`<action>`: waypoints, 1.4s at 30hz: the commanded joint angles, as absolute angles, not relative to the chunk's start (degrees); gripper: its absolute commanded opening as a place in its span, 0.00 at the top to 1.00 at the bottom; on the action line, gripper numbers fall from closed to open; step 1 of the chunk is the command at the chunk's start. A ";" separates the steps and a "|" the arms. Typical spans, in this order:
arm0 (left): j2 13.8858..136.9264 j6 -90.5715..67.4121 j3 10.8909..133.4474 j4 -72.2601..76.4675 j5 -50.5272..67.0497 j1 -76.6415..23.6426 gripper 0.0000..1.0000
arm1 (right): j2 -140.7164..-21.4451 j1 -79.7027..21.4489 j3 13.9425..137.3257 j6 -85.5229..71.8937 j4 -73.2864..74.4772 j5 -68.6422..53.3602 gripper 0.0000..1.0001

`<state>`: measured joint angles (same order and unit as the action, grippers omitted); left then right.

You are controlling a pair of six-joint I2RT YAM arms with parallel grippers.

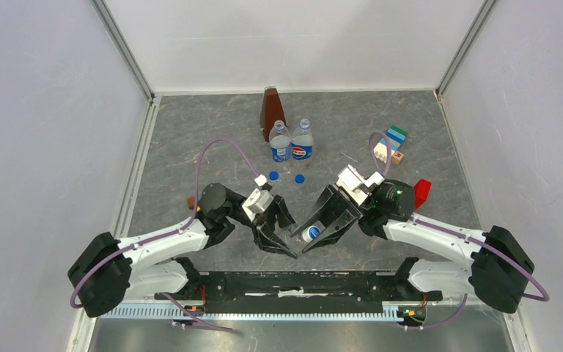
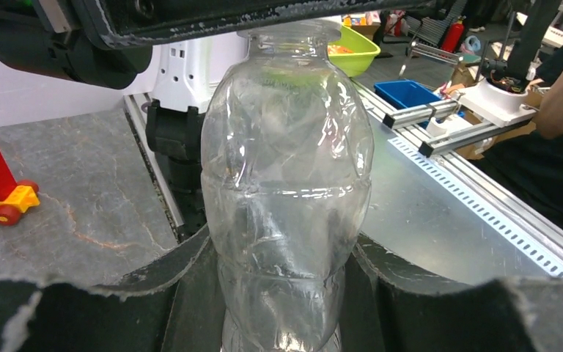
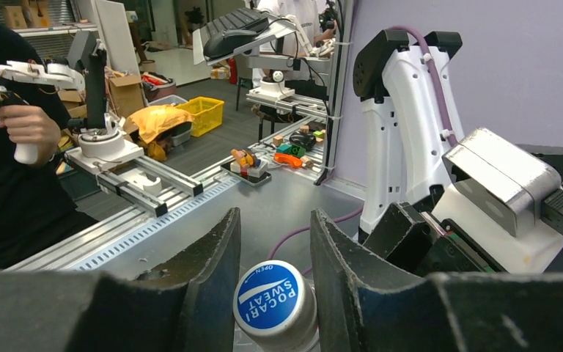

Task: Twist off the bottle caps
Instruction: Unscrew the bottle cap from the plastic bottle.

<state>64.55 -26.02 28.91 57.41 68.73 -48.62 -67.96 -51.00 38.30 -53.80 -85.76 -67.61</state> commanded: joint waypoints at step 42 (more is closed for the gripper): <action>50.61 8.89 25.38 39.03 -13.25 -66.67 0.98 | -58.69 -48.69 24.20 -35.48 -70.96 -16.19 0.98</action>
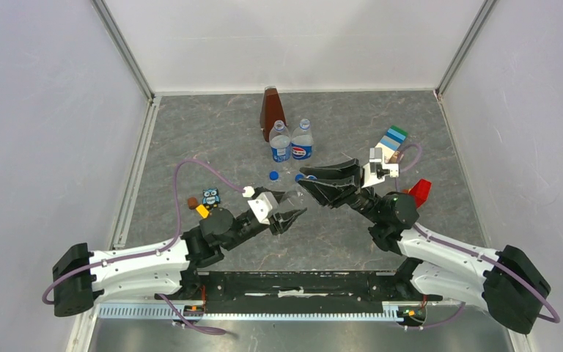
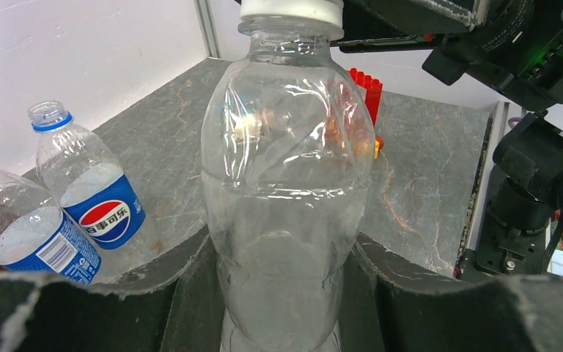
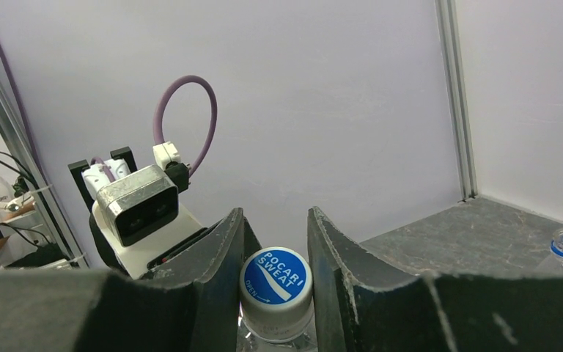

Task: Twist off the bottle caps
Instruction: Unscrew the bottle cap from the plastic bottle.

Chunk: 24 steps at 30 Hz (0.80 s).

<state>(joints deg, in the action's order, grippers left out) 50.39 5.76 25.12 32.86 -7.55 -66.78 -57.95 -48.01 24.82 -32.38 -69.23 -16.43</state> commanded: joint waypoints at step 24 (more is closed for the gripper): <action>48.89 -17.42 27.34 50.93 34.74 -47.29 0.98 | -65.21 -48.55 29.37 -40.33 -80.70 -39.38 1.00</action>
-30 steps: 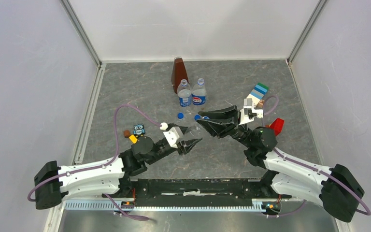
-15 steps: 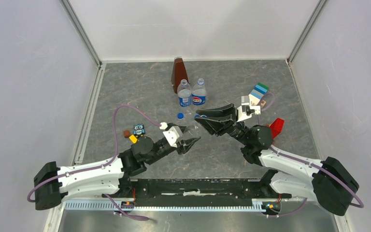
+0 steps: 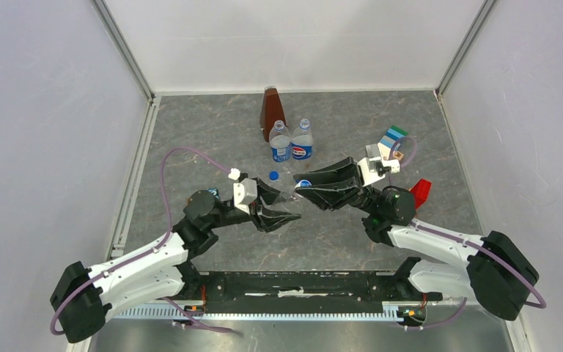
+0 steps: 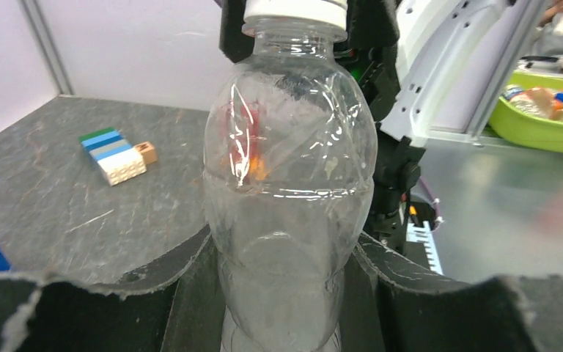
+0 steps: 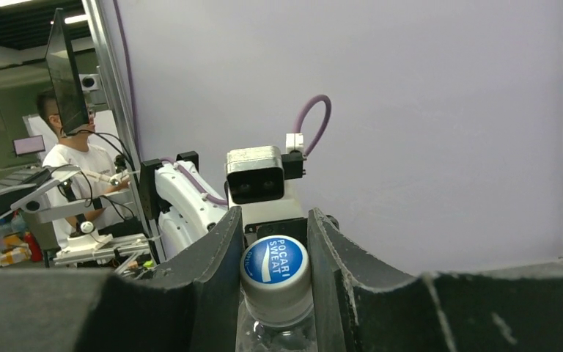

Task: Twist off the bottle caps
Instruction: Unscrew the bottle cap from the plastic bottle.

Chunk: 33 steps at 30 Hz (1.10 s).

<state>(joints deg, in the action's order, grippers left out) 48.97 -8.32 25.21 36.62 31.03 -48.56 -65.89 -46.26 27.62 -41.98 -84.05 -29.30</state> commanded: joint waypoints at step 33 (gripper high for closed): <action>46.92 6.67 29.44 30.78 8.52 -60.62 0.98 | -61.56 -49.32 28.20 -38.15 -71.45 -19.04 0.39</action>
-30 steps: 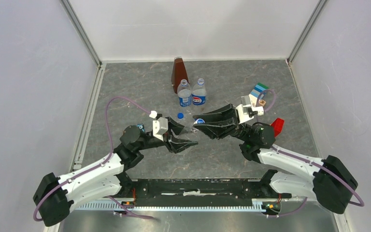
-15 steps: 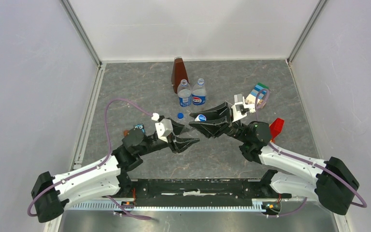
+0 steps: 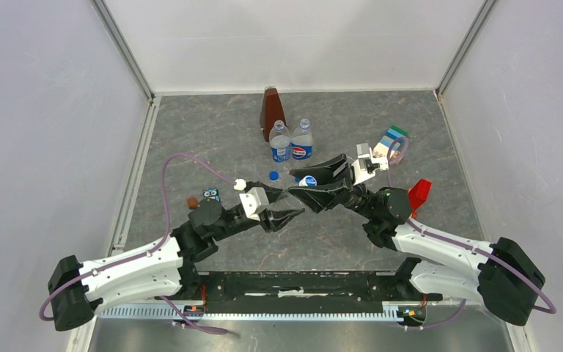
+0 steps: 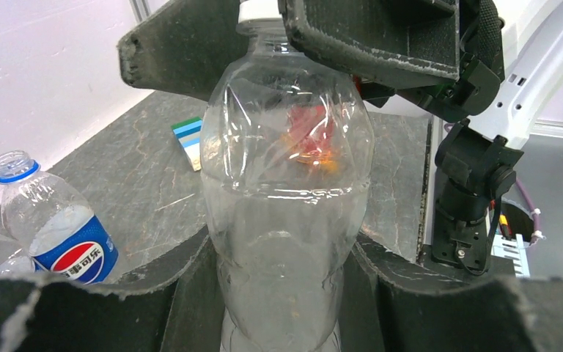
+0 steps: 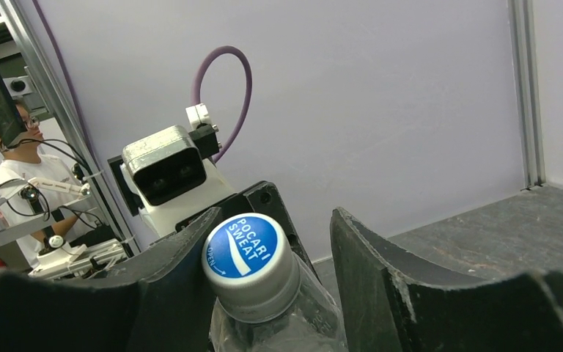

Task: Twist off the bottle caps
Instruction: Unscrew the bottle cap from the plastic bottle.

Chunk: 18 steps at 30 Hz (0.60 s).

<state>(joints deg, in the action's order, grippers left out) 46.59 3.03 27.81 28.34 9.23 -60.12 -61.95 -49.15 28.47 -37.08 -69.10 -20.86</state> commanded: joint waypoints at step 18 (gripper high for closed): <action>46.71 7.73 26.50 30.94 4.95 -61.61 0.98 | -60.18 -48.78 28.98 -37.46 -69.92 -15.00 0.38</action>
<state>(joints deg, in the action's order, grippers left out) 47.44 5.30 27.16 28.45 6.57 -61.06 -61.71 -49.04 28.25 -37.69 -69.34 -16.51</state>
